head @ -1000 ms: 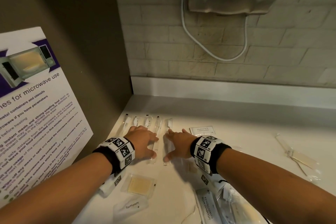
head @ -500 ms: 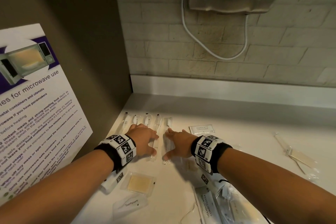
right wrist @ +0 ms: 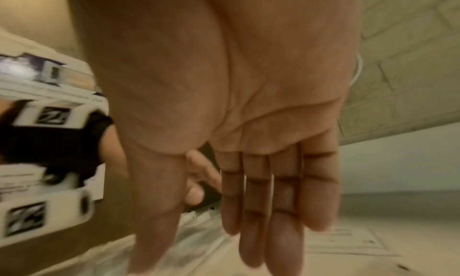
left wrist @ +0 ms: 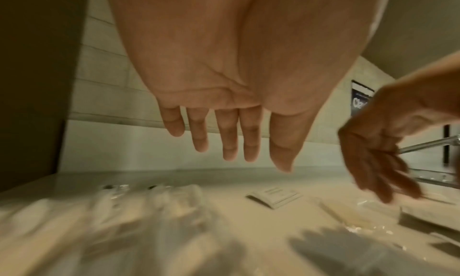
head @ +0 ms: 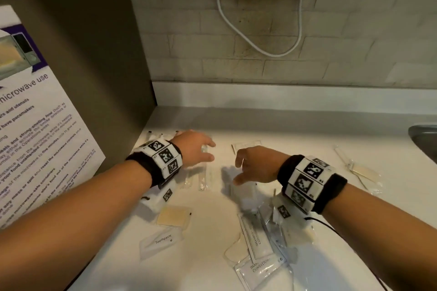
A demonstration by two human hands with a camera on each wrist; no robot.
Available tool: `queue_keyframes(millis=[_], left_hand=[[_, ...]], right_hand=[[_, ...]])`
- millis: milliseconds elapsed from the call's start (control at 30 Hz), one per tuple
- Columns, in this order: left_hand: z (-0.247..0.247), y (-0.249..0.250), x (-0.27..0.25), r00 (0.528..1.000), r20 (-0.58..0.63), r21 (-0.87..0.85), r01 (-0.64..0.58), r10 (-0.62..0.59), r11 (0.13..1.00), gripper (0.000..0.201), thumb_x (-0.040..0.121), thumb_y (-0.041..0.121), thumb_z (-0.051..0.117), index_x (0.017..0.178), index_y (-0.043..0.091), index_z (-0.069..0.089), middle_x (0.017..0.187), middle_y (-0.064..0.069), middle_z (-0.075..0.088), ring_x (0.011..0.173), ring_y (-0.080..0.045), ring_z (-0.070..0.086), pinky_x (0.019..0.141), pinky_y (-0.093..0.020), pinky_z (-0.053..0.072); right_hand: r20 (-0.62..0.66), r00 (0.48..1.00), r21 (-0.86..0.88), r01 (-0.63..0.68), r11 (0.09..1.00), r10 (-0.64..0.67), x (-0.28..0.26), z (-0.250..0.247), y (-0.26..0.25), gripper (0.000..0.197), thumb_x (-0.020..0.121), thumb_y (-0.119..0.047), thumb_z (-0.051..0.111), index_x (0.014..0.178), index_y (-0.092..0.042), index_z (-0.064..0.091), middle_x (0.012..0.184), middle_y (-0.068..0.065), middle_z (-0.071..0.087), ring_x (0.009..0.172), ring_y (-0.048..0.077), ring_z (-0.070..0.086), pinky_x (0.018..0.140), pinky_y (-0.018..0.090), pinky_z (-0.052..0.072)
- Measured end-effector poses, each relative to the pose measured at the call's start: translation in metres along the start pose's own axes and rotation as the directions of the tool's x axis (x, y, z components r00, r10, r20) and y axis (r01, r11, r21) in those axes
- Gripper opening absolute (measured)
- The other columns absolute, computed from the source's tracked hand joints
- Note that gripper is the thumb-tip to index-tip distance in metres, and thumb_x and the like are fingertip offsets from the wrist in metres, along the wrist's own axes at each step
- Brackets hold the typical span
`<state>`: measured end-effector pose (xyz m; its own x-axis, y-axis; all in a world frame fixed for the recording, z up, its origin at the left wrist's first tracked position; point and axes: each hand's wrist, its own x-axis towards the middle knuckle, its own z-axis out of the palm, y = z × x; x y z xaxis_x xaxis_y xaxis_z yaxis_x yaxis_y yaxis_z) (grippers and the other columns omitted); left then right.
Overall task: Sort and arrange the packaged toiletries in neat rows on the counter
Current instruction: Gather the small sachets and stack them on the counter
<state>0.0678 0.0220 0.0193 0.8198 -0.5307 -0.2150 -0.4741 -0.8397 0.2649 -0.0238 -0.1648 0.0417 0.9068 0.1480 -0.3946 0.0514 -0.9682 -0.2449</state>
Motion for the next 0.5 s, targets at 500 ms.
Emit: queue_keyframes(millis=[500], left_hand=[[0.041, 0.080, 0.087, 0.998, 0.062, 0.067, 0.018, -0.022, 0.998, 0.057, 0.095, 0.038, 0.053, 0.143, 0.008, 0.042, 0.138, -0.014, 0.055, 0.121, -0.032, 0.057, 0.100, -0.041, 0.049]], right_hand=[[0.112, 0.982, 0.125, -0.163, 0.979, 0.149, -0.056, 0.063, 0.027, 0.042, 0.077, -0.031, 0.077, 0.107, -0.006, 0.065, 0.106, 0.009, 0.069, 0.095, 0.025, 0.066, 0.086, 0.037, 0.057]])
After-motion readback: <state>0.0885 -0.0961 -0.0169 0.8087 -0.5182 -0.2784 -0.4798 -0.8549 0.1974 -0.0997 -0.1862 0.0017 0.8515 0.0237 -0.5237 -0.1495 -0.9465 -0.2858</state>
